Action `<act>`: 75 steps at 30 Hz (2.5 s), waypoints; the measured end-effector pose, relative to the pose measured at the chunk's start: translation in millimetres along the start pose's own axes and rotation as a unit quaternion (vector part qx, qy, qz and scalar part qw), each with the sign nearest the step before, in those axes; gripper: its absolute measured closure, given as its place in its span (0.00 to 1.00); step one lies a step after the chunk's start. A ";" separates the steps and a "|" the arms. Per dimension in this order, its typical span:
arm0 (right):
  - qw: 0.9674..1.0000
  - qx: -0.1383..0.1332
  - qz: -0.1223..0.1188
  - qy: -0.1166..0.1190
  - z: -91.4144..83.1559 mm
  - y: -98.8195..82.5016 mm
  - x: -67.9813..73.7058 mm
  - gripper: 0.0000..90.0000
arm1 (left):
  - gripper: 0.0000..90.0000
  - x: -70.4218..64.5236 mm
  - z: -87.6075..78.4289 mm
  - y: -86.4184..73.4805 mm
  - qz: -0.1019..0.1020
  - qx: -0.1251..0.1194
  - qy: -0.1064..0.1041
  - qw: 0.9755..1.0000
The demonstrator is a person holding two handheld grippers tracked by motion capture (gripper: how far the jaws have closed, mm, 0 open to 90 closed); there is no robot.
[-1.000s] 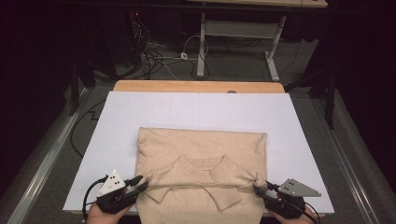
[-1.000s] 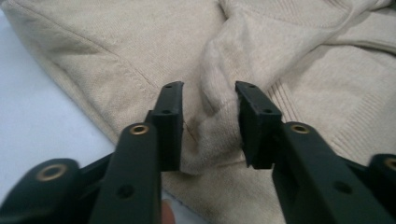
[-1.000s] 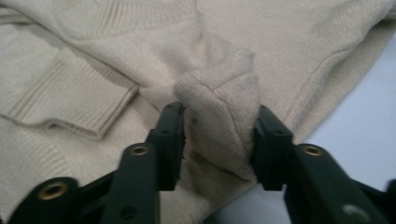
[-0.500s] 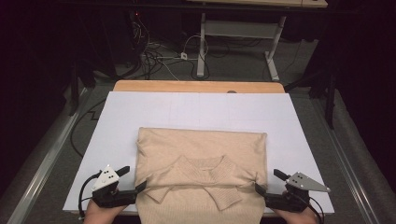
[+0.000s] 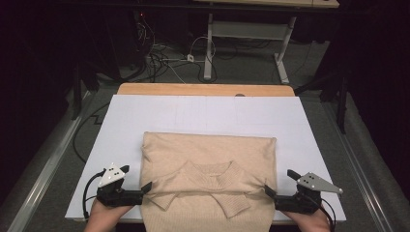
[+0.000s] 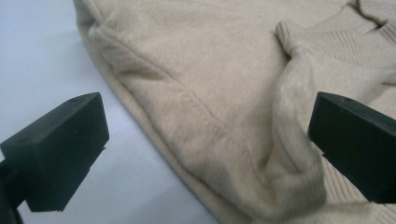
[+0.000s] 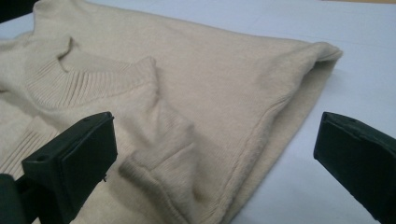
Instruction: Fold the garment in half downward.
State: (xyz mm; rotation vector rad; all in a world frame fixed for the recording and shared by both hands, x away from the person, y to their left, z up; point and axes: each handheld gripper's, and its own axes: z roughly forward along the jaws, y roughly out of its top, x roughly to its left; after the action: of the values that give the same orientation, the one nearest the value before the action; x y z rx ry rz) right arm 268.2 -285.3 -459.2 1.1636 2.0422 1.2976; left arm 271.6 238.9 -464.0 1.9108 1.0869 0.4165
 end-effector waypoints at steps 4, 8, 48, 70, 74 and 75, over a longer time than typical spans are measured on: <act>1.000 -0.001 0.013 -0.006 -0.5 7.8 -7.2 0.01 | 0.00 7.8 4.9 11.0 -0.013 -0.003 -0.006 1.000; 1.000 -0.006 0.016 -0.015 8.4 15.8 -16.4 0.03 | 0.00 19.9 18.0 21.5 -0.024 -0.007 -0.006 1.000; 0.992 0.116 0.049 0.008 107.7 39.4 -56.7 0.80 | 0.77 60.5 97.1 50.6 -0.028 0.071 -0.029 0.997; 0.998 0.022 -0.014 -0.062 104.5 127.3 -57.0 0.80 | 0.84 65.1 81.6 133.1 0.015 -0.009 0.042 0.999; 0.996 0.059 0.002 -0.061 119.4 120.9 -64.7 0.66 | 0.64 71.1 97.4 124.2 -0.018 0.029 0.048 0.998; 0.996 0.064 -0.001 -0.064 120.8 117.8 -64.4 0.64 | 0.60 70.9 98.4 120.3 -0.017 0.032 0.052 0.998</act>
State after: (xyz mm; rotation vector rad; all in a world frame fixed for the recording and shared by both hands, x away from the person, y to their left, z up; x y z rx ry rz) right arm 440.2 -254.5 -413.3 1.2674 2.0565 1.0753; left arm 437.5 216.9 -429.7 1.9414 1.2125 0.4719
